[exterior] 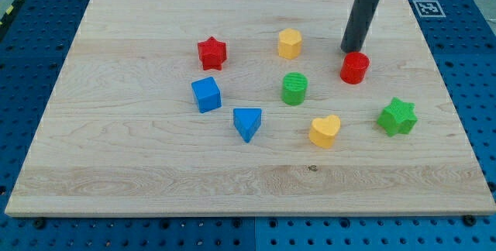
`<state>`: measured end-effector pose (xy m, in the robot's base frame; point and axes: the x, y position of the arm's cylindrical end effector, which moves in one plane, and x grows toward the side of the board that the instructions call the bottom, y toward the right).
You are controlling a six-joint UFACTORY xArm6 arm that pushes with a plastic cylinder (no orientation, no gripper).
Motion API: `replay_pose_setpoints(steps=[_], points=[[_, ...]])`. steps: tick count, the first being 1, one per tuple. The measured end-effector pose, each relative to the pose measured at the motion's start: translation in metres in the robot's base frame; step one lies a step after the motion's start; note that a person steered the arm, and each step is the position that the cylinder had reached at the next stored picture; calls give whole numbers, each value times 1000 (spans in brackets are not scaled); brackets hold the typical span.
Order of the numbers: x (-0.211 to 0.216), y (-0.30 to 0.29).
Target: Move your arm towards bottom right
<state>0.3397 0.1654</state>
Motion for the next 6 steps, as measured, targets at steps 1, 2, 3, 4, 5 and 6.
replay_pose_setpoints(steps=[1, 2, 3, 4, 5, 6], points=[[-26, -4], [-26, -4], [-23, 7], [20, 54], [95, 104], [160, 139]])
